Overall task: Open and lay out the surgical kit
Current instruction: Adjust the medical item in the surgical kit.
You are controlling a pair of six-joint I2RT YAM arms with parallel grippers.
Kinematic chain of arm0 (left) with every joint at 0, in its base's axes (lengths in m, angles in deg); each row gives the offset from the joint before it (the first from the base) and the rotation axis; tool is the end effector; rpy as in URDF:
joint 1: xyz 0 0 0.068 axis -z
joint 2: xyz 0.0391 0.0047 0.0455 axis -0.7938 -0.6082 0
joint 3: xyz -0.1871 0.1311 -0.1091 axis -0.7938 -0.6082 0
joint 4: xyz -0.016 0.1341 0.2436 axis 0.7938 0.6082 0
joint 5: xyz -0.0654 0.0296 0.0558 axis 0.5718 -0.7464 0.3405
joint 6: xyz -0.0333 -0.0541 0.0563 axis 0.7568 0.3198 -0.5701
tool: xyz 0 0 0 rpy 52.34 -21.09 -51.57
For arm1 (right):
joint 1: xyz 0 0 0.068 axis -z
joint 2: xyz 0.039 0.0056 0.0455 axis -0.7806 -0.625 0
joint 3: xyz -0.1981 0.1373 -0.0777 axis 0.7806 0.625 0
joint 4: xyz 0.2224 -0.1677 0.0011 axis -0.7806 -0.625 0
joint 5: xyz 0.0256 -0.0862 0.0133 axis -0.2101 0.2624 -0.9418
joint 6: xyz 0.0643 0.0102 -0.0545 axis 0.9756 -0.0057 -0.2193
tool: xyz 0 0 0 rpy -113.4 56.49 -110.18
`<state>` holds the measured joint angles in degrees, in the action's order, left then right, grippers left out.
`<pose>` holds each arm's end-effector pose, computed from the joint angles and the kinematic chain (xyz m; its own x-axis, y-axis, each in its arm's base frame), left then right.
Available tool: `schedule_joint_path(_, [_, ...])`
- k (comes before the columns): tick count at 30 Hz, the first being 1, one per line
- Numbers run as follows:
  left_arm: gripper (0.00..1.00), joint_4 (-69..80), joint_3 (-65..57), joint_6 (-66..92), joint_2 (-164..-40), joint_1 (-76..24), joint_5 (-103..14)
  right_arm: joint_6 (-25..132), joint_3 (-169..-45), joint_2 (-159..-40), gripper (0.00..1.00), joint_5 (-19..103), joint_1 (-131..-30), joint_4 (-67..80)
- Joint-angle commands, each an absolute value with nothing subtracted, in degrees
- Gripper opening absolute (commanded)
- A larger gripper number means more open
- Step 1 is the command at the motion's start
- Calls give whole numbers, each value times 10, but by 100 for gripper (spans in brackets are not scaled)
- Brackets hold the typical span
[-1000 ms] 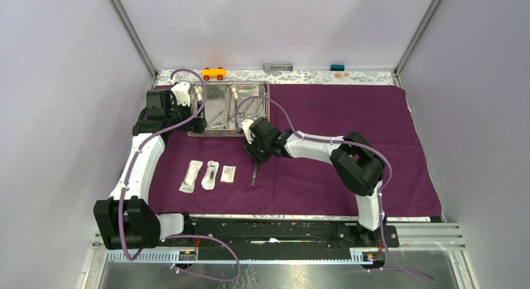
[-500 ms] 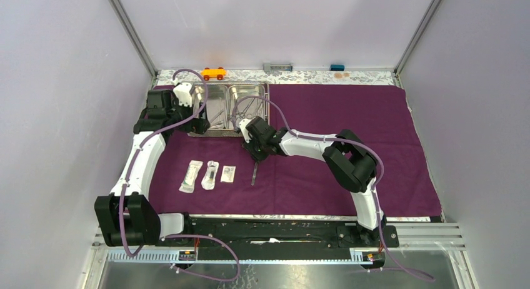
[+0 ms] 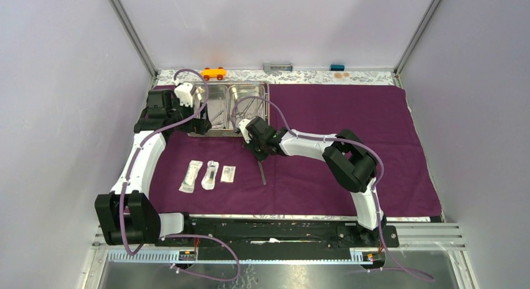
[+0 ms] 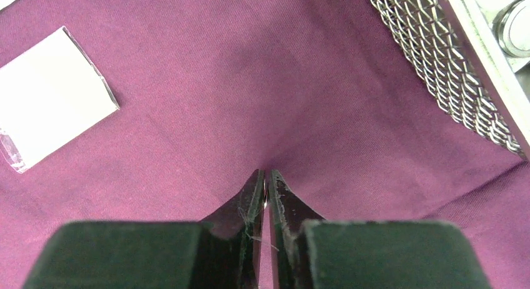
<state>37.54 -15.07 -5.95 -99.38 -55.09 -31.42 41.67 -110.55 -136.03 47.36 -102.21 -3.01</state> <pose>0.3251 -0.0126 0.2550 -0.6345 0.0926 -0.7674 0.3122 0.9389 -0.1449 0.2980 0.3707 0.1041 -0.4027 -0.6267 -0.6671 -0.8259 0.5630 -0.0304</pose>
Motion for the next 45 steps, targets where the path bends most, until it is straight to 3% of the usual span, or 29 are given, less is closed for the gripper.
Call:
schedule_joint_path(1, [99, 362, -147, -62, -995, -554, -299, 410, -1112, -1344, 10, 485, -1025, -22])
schedule_joint_path(18, [99, 372, -134, -57, -1015, -554, -287, 490, -1071, -1279, 0, 409, -1016, 11])
schedule_joint_path(24, [99, 372, -133, -56, -1023, -554, -285, 541, -1060, -1278, 0, 285, -980, 46])
schedule_joint_path(45, [99, 371, -132, -59, -1047, -554, -238, 654, -940, -1340, 0, 38, -930, 408])
